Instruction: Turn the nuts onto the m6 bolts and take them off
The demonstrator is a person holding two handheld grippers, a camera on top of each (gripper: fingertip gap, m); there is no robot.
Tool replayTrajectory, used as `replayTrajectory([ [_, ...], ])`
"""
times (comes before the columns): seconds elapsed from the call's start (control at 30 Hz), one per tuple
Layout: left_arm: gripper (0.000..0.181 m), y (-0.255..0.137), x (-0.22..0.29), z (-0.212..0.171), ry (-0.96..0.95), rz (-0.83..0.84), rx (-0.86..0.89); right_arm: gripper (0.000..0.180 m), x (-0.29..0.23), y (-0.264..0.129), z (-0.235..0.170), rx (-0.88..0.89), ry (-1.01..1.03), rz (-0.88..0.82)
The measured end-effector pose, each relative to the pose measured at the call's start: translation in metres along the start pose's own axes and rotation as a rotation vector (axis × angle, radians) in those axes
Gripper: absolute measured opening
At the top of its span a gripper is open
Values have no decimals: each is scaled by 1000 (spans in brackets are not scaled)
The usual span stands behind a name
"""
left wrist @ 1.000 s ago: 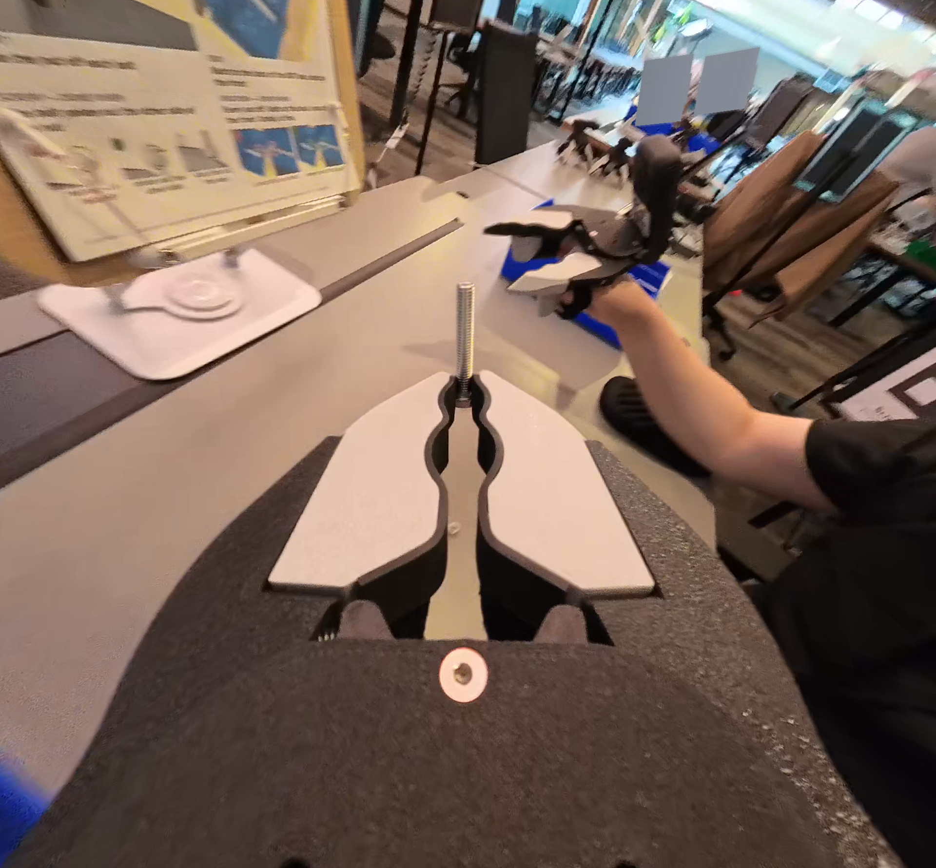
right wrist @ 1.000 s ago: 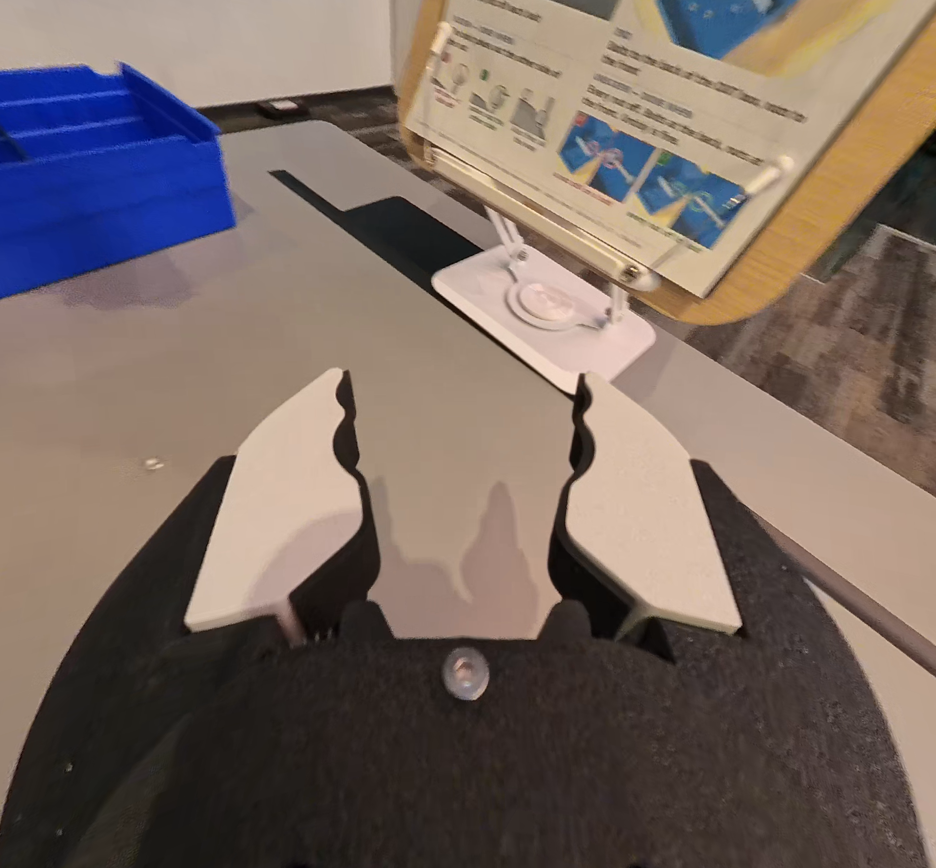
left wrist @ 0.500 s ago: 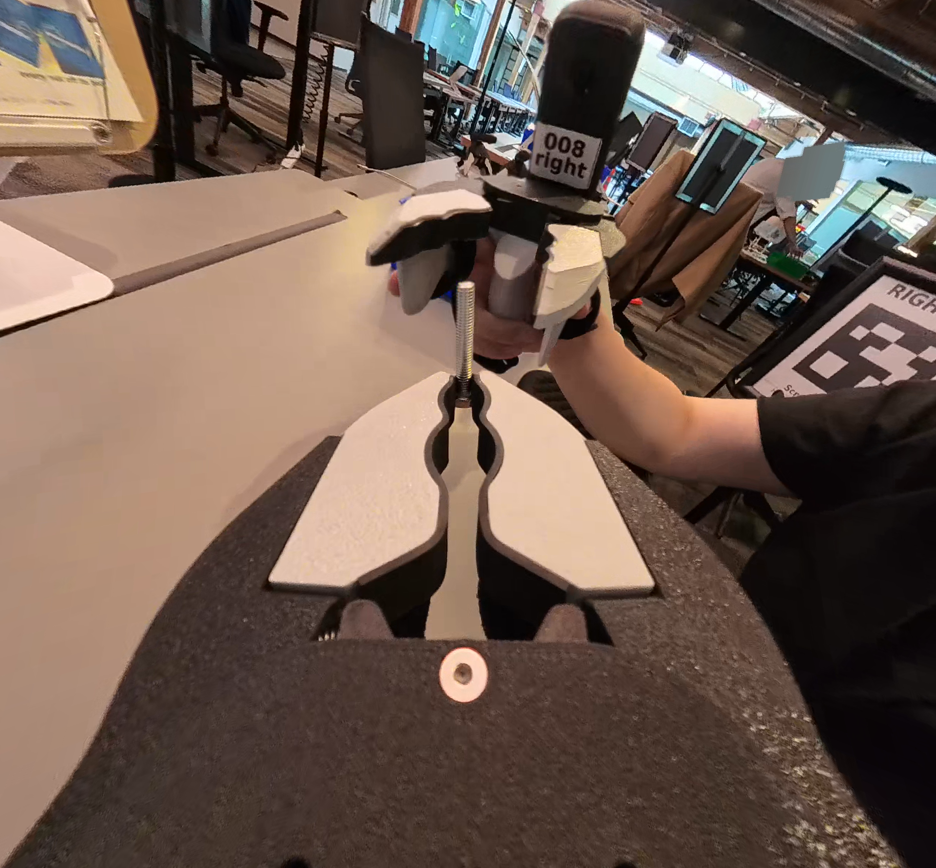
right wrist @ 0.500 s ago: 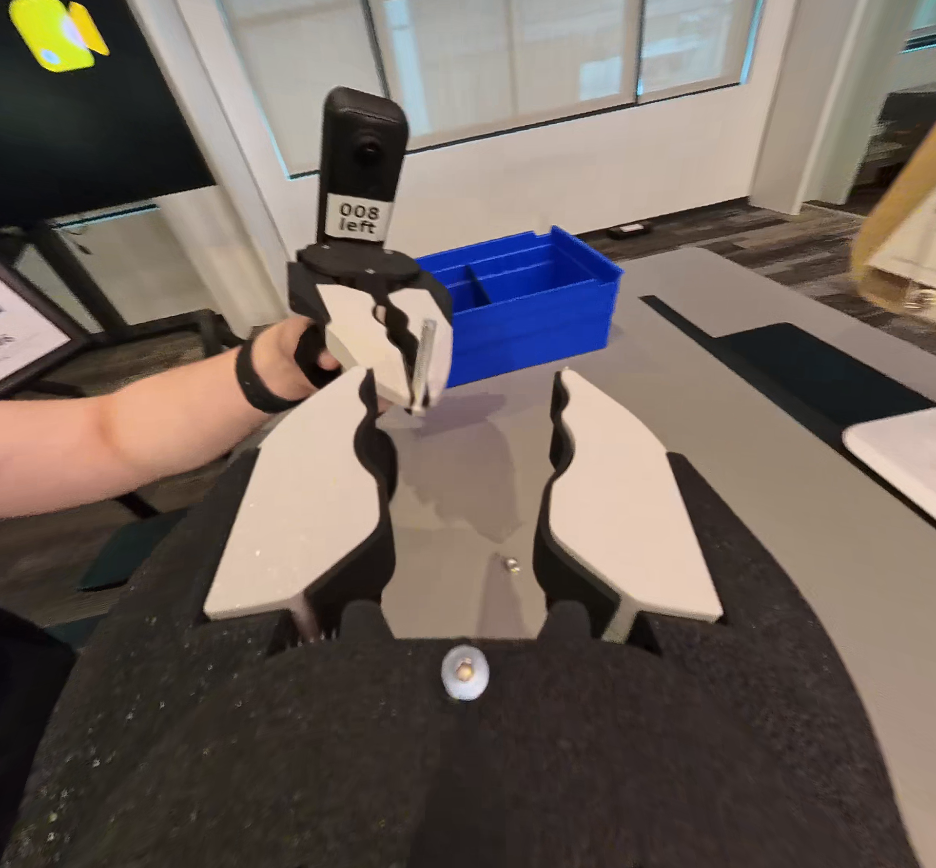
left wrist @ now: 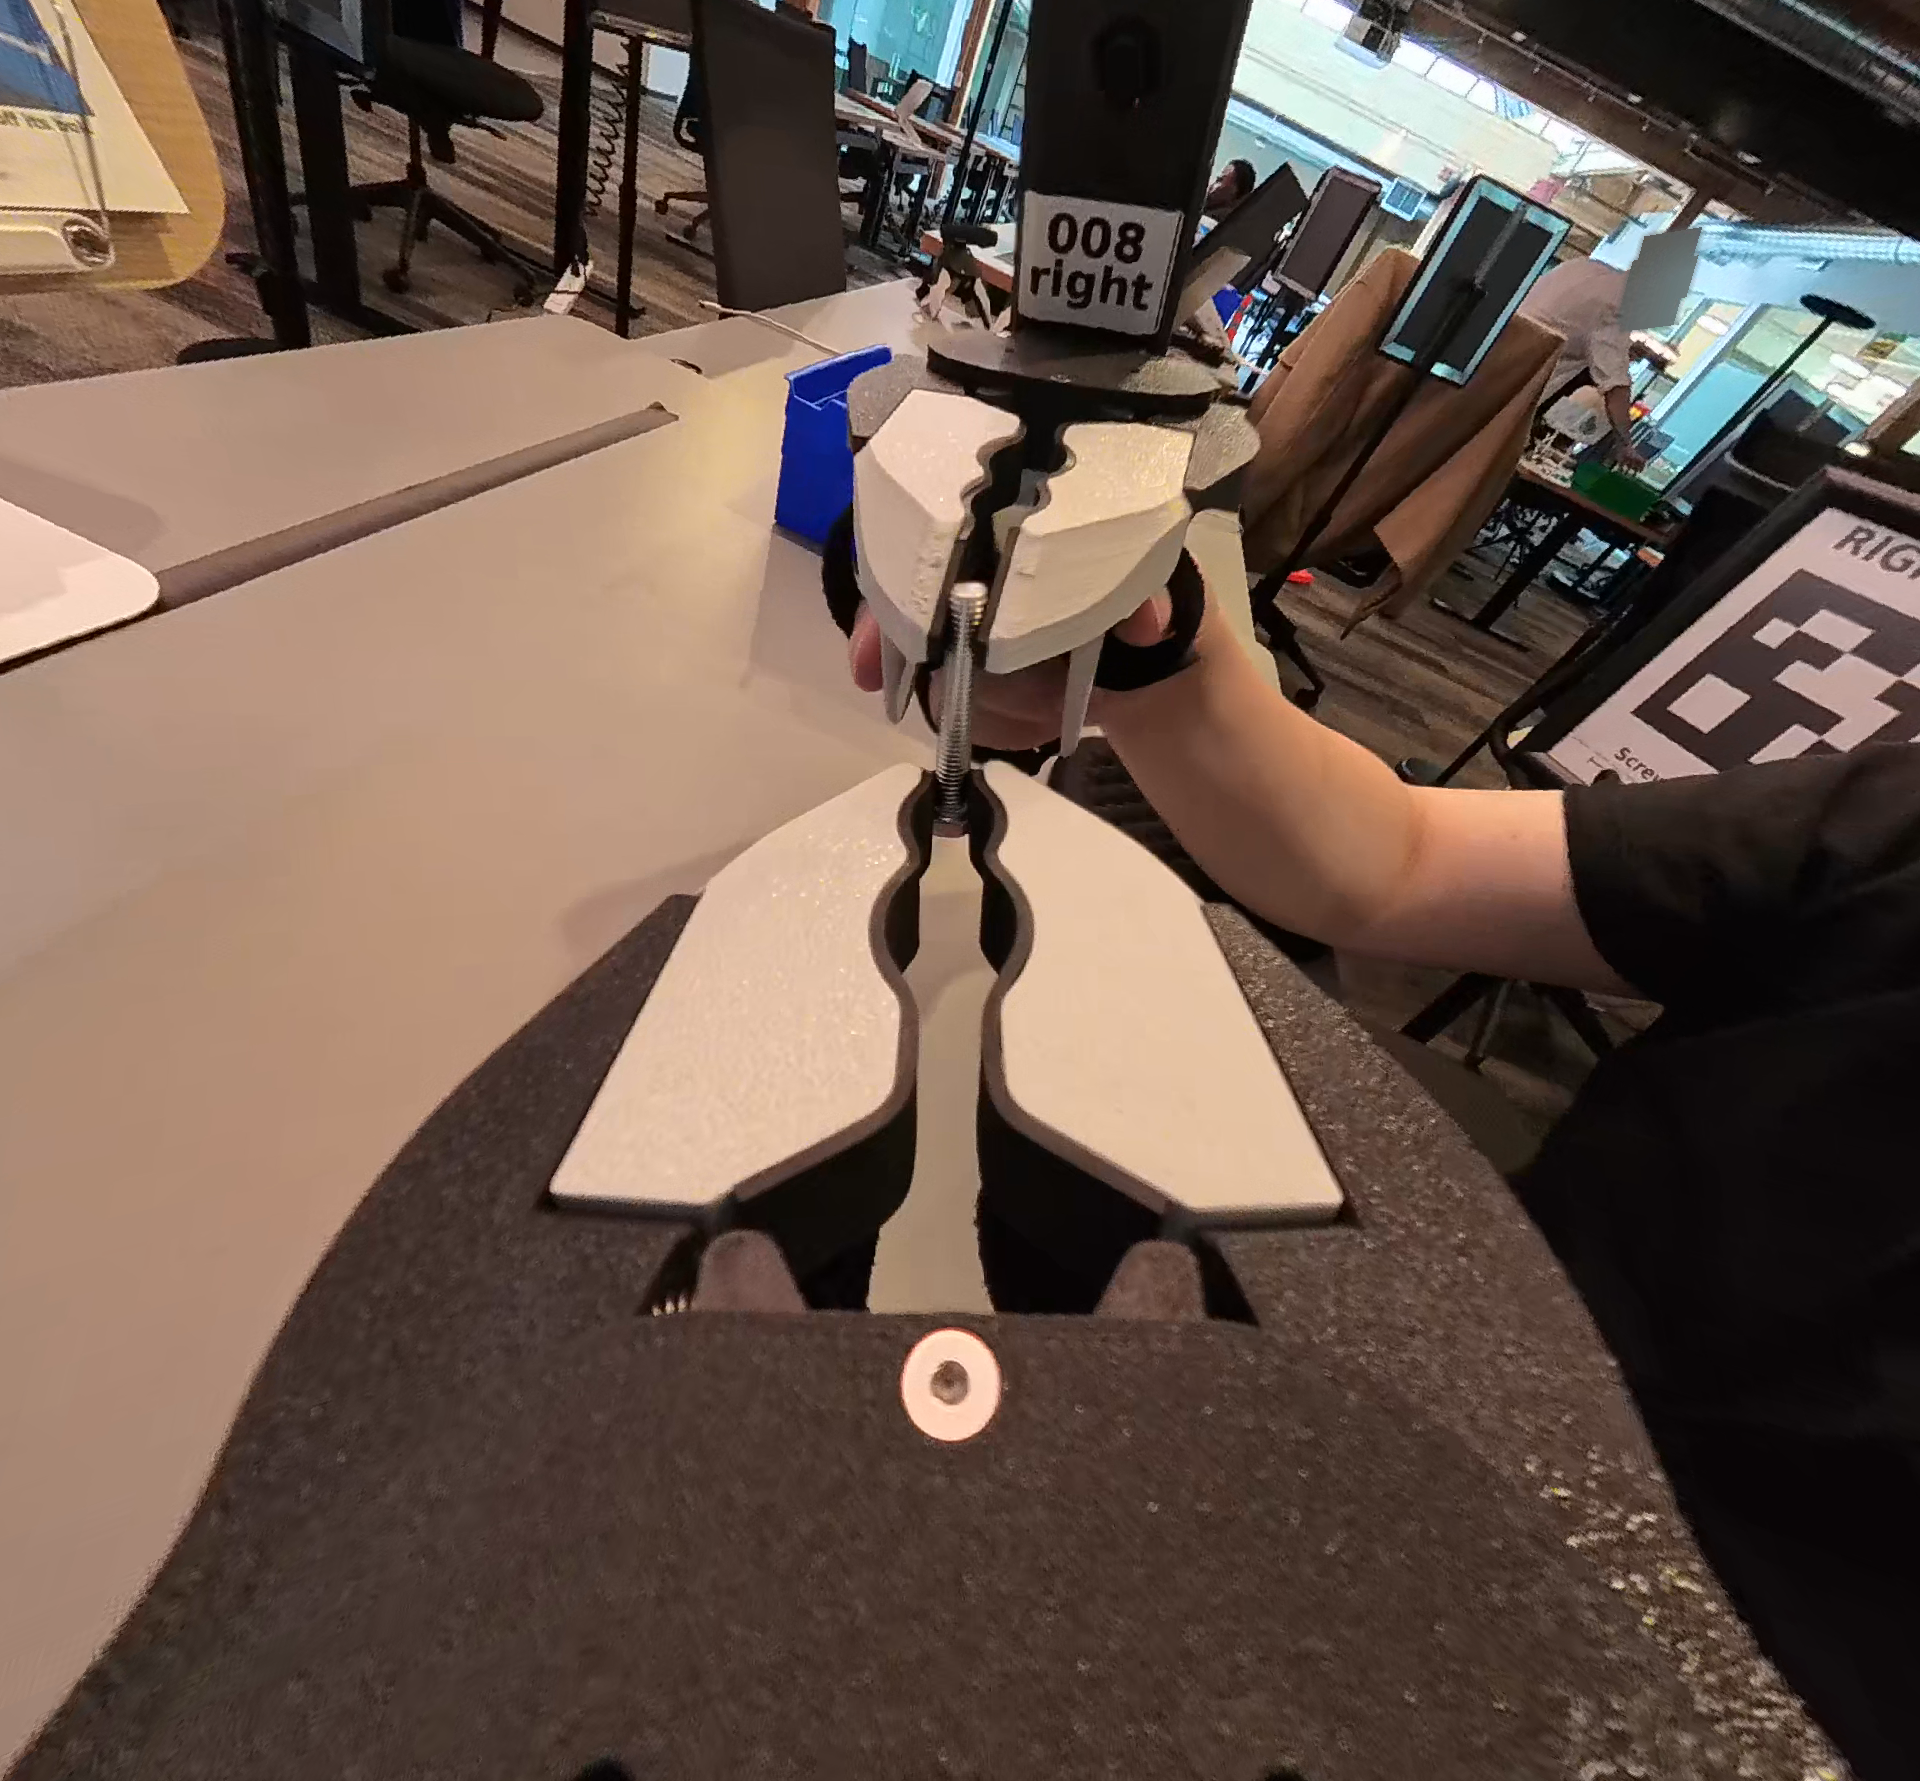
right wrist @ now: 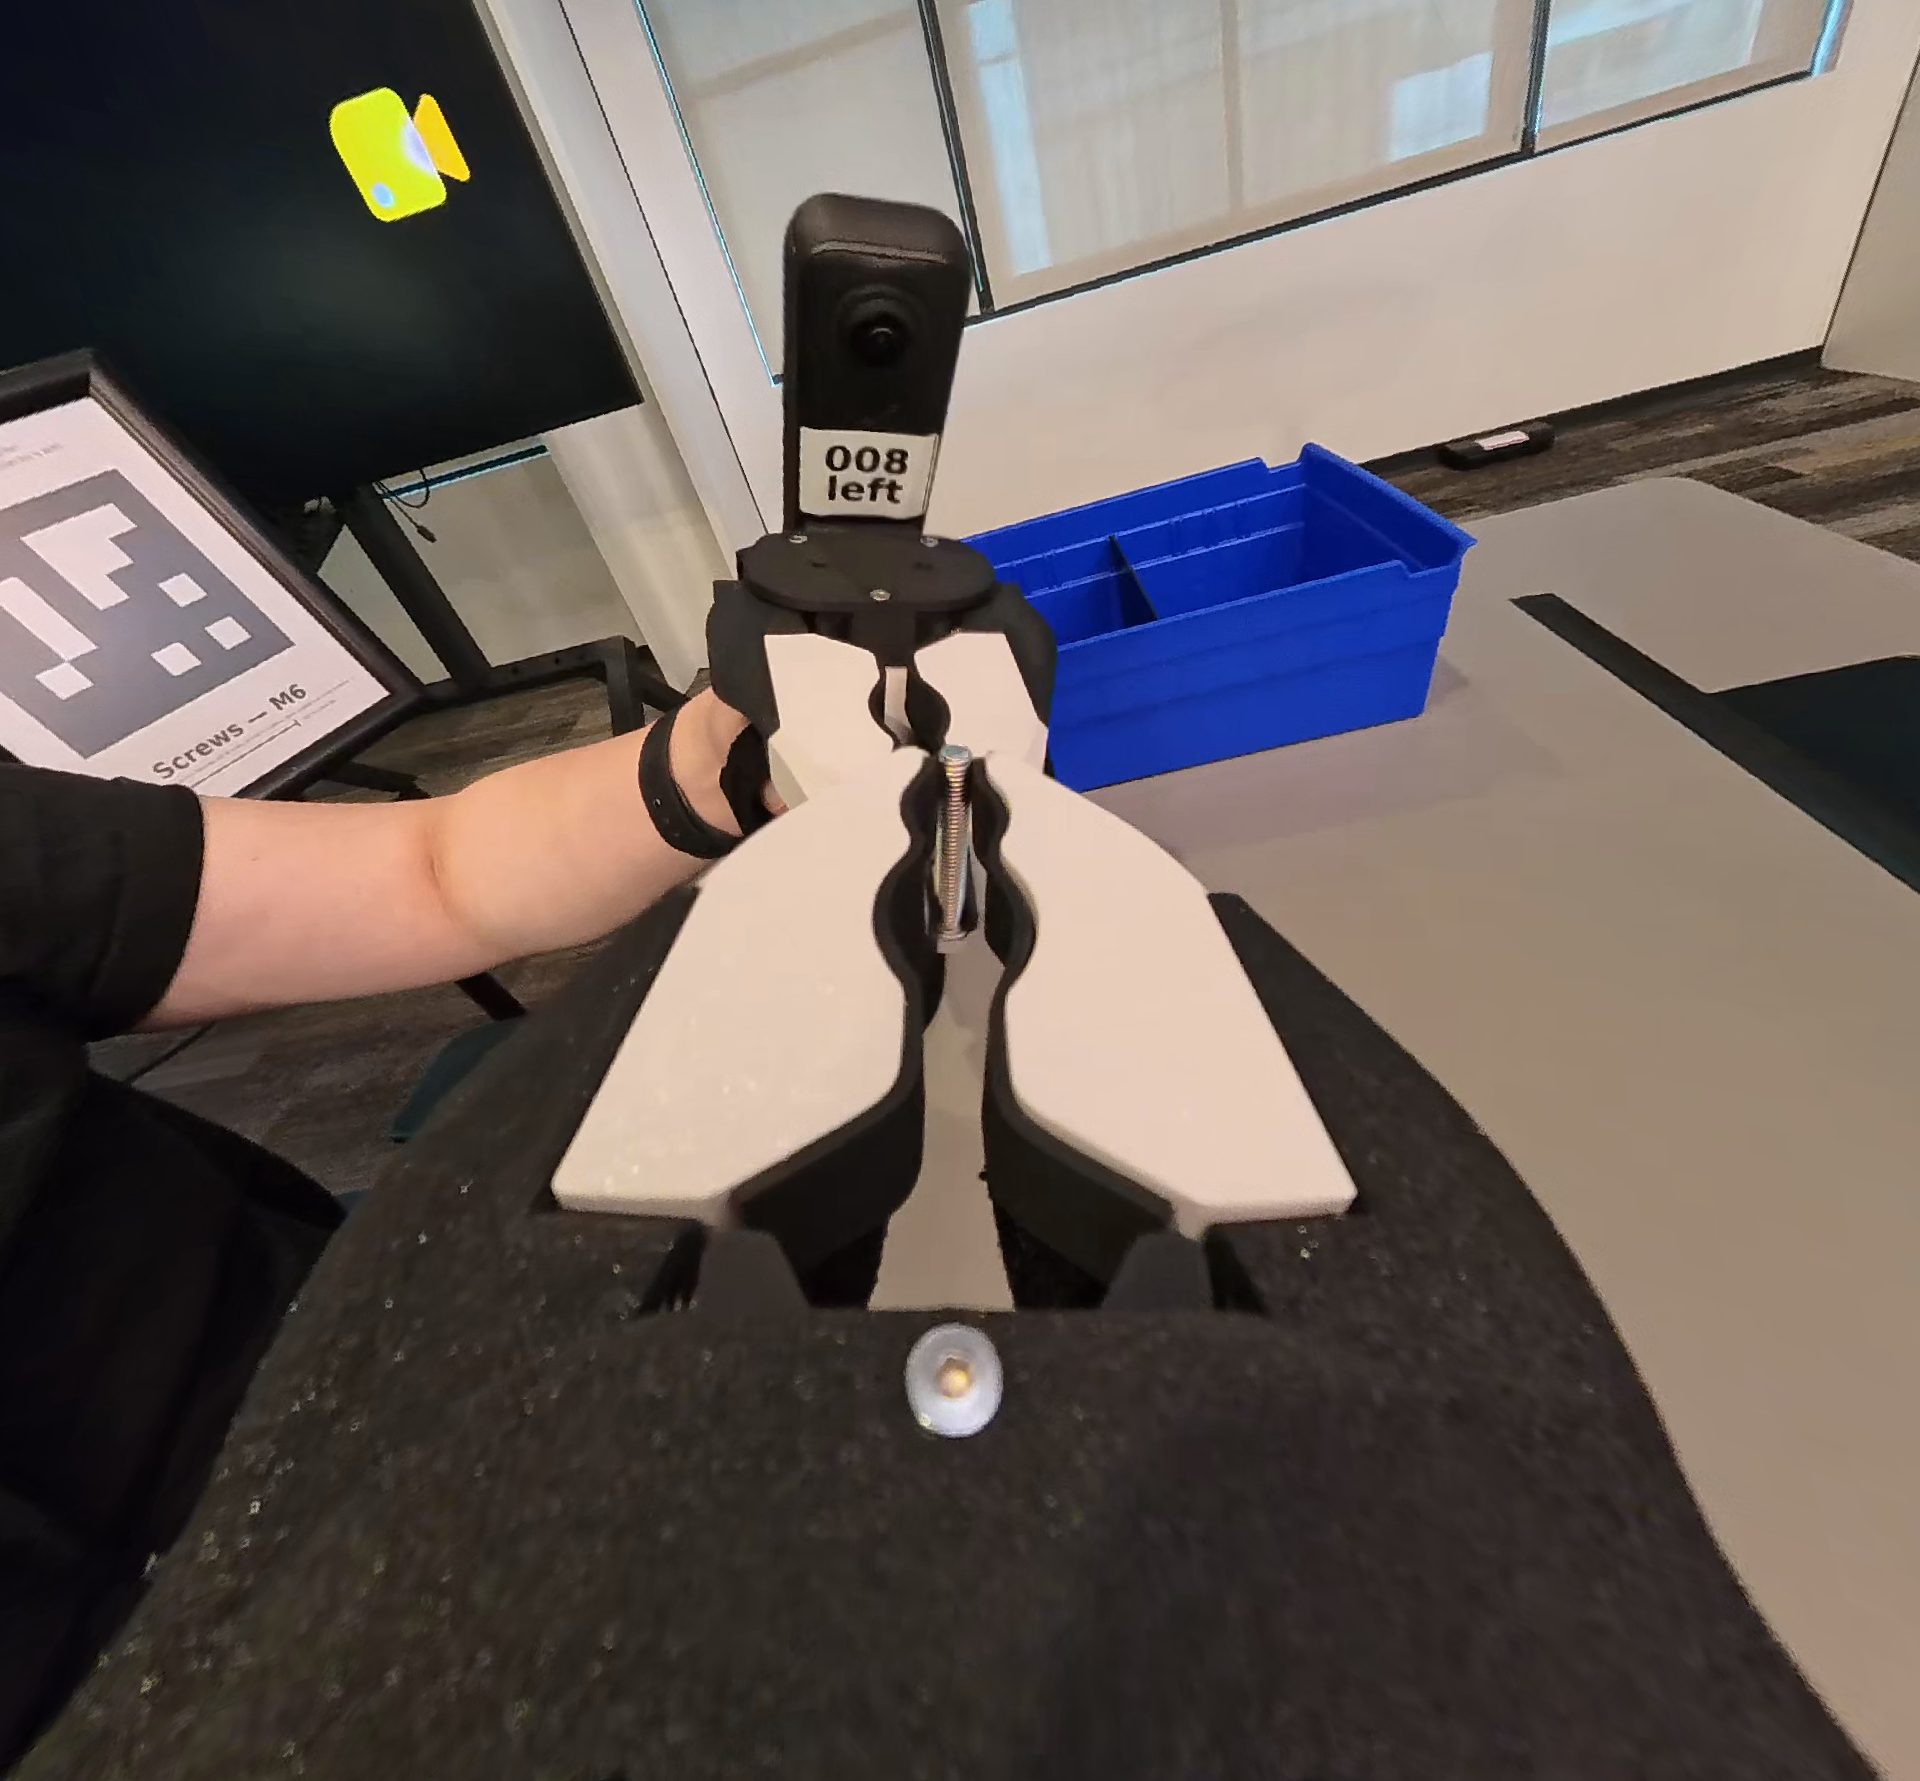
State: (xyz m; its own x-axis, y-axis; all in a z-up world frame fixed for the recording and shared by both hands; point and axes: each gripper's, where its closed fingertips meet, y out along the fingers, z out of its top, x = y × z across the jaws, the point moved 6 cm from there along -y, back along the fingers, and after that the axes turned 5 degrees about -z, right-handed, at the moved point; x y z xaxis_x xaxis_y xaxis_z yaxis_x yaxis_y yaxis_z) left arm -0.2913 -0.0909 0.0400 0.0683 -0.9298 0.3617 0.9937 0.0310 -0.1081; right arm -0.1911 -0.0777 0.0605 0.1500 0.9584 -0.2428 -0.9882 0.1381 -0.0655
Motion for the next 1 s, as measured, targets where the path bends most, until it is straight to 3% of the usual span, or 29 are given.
replayTrajectory([
  [1.0, 10, 19, 4, 11, -1, -86, 148, 5, -2, -7, 9, 66, -5, 31],
])
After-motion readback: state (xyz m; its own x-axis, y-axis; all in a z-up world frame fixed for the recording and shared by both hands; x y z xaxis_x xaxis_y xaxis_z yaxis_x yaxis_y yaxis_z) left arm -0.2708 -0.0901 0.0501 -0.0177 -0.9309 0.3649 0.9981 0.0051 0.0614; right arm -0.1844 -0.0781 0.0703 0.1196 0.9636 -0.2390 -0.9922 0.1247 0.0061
